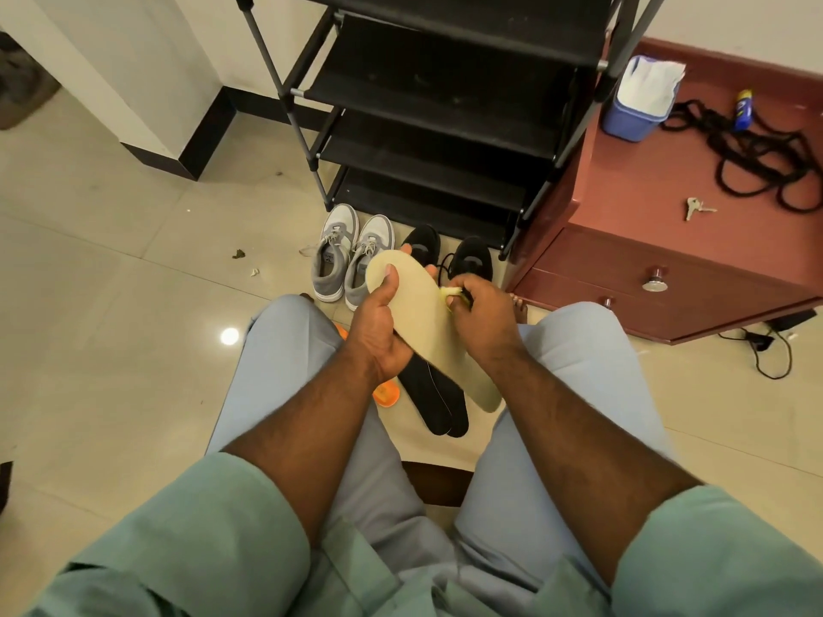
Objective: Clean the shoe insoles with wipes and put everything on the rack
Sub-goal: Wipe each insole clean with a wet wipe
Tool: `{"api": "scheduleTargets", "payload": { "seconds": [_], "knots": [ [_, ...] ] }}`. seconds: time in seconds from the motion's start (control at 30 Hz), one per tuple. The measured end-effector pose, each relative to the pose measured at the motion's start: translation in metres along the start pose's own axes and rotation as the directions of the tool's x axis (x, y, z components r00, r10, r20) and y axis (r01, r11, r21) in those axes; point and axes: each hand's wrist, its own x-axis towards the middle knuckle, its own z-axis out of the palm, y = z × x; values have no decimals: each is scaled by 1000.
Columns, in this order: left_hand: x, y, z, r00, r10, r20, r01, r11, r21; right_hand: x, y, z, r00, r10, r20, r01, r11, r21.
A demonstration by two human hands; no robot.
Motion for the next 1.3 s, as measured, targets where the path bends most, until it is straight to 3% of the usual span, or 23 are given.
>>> {"api": "scheduleTargets", "payload": {
  "seconds": [0.1,0.2,0.27,0.47,0.53,0.6,0.67,0.77,0.83,0.9,0.97,1.03,1.13,1.2,1.3],
  "knots": [
    [5,2,-4,1000,-28,0,28,1000,-6,-5,-6,-4,991,-136,14,135,990,39],
    [4,2,-4,997,-78,-29,76,996,-55,-18,-18,-1,899,-422,117,421,906,29],
    [4,3,-5,995,-95,-42,91,992,-84,-17,-20,4,870,-467,162,477,878,-35],
    [-1,-5,1,997,-69,-41,66,995,-76,6,-21,7,963,-267,-32,262,958,-117],
    [1,-3,-3,996,-72,-44,67,992,-106,-6,-22,6,939,-339,63,344,933,-105],
    [6,1,-9,997,-59,-53,51,987,-151,-22,-24,2,865,-451,220,471,881,-46],
    [6,3,-10,997,-58,-56,50,989,-141,-25,-21,1,834,-471,287,509,858,-69],
    [4,-5,-4,998,-62,-22,60,995,-76,-3,-12,2,950,-298,91,308,943,-130],
    [2,-9,2,999,-36,-8,35,998,-49,5,-9,1,987,-161,-23,157,982,-104],
    [1,-7,1,999,-42,12,43,997,-67,-1,-12,4,974,-225,29,227,971,-82],
    [0,0,-2,998,-63,-1,62,995,-84,-16,-19,9,910,-390,142,397,917,-25],
    [0,1,-3,995,-100,-11,99,993,-60,-18,-21,11,872,-461,166,468,884,-9],
    [-2,-4,0,990,-141,15,140,989,53,4,-16,9,960,-276,-35,277,961,9],
    [-8,-6,3,980,-193,38,187,974,128,11,-12,7,982,-175,-71,177,984,29],
    [-11,1,0,977,-211,43,204,970,129,5,-16,8,958,-285,-42,287,957,44]
  ]
}}
